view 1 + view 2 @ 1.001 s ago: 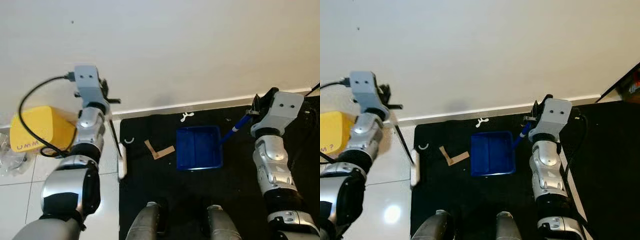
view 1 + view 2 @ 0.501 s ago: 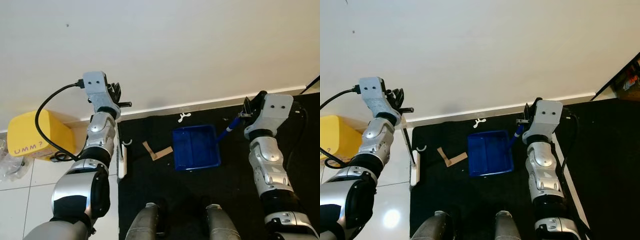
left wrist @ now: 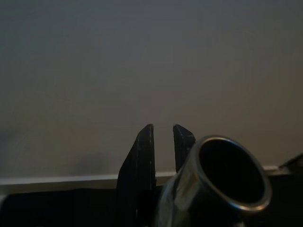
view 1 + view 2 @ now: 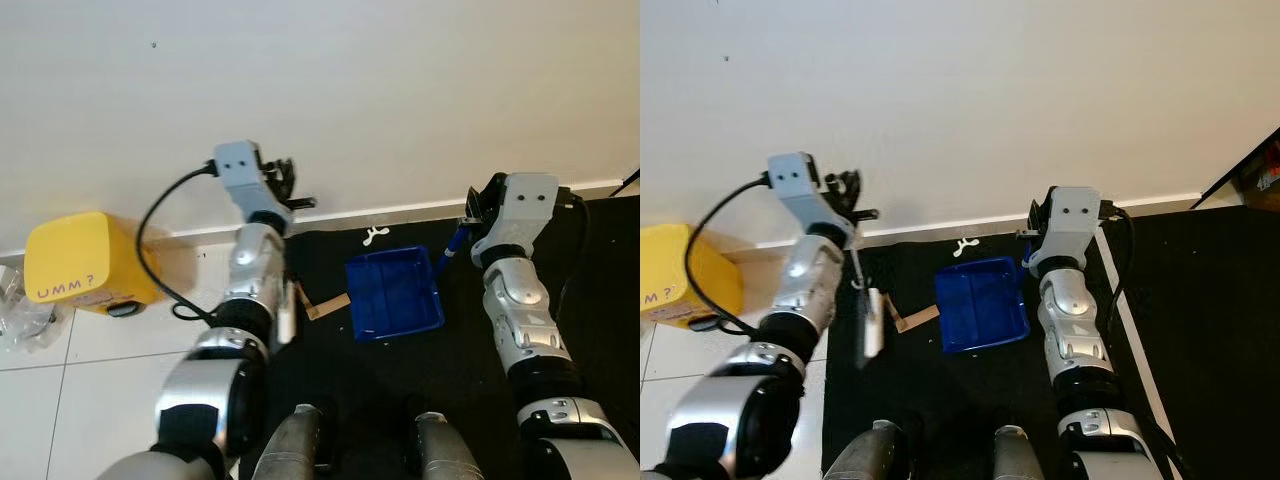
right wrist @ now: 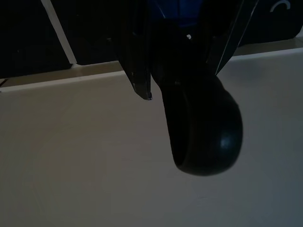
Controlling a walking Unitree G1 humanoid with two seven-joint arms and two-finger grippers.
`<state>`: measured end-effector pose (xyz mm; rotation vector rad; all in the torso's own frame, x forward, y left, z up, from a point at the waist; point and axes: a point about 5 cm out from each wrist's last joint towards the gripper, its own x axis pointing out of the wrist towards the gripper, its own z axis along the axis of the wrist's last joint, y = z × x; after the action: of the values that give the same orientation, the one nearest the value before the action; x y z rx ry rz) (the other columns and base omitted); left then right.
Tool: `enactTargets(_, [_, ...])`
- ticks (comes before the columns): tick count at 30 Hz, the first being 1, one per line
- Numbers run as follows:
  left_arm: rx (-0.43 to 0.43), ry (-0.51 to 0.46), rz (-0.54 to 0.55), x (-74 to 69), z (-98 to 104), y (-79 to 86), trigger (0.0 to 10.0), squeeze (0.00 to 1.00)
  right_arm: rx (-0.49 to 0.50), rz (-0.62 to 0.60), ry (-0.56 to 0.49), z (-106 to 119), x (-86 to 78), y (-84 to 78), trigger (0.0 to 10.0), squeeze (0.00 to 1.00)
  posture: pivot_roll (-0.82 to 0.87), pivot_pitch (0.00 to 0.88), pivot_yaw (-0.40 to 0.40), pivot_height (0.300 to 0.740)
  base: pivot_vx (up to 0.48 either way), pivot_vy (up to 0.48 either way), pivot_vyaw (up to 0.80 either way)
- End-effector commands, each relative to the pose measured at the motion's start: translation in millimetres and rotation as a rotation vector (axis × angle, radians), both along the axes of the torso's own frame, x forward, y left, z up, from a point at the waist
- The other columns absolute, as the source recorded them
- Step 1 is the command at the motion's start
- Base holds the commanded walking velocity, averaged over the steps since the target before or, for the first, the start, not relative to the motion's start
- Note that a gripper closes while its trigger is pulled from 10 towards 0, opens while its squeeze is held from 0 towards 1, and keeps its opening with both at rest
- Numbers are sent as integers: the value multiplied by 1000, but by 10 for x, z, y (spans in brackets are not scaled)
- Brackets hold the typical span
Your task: Sweep floor
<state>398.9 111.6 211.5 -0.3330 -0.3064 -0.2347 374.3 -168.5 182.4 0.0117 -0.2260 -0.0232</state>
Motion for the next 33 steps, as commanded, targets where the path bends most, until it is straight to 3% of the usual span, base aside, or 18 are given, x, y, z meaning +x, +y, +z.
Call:
enactTargets(1, [-110,23,-68,-49,-95,-170,10000,0,58,62,183,-424,-59,170,10000,0,1,401,91,740,0,0,0])
enactTargets(3, [-133,24,-81,-73,-95,-251,10000,0,57,63,190,-435,-54,177,10000,0,3,400,92,740,0,0,0])
enactTargets(4, [-179,29,-112,-127,-80,-435,10000,0,59,64,197,-448,-46,193,10000,0,6,395,98,740,0,0,0])
enactTargets(5, [-194,30,-125,-147,-66,-498,10000,0,62,64,197,-448,-43,195,10000,0,6,395,98,740,0,0,0])
enactTargets(17, [-277,29,-203,-278,78,-796,10000,0,93,60,194,-469,-44,210,10000,0,22,383,104,740,0,0,0])
enactTargets(26, [-305,9,-222,-304,238,-737,10000,0,104,61,193,-473,-35,216,10000,0,43,379,107,740,0,0,0])
enactTargets(27, [-232,-37,-191,-295,311,-570,10000,0,106,58,191,-471,-33,204,10000,0,46,379,108,740,0,0,0])
enactTargets(29, [-137,-64,-150,-283,332,-438,10000,0,107,55,189,-474,-36,194,10000,0,46,379,108,740,0,0,0])
enactTargets(33, [-112,-73,-133,-277,336,-387,10000,0,107,54,188,-476,-38,189,10000,0,46,379,108,740,0,0,0])
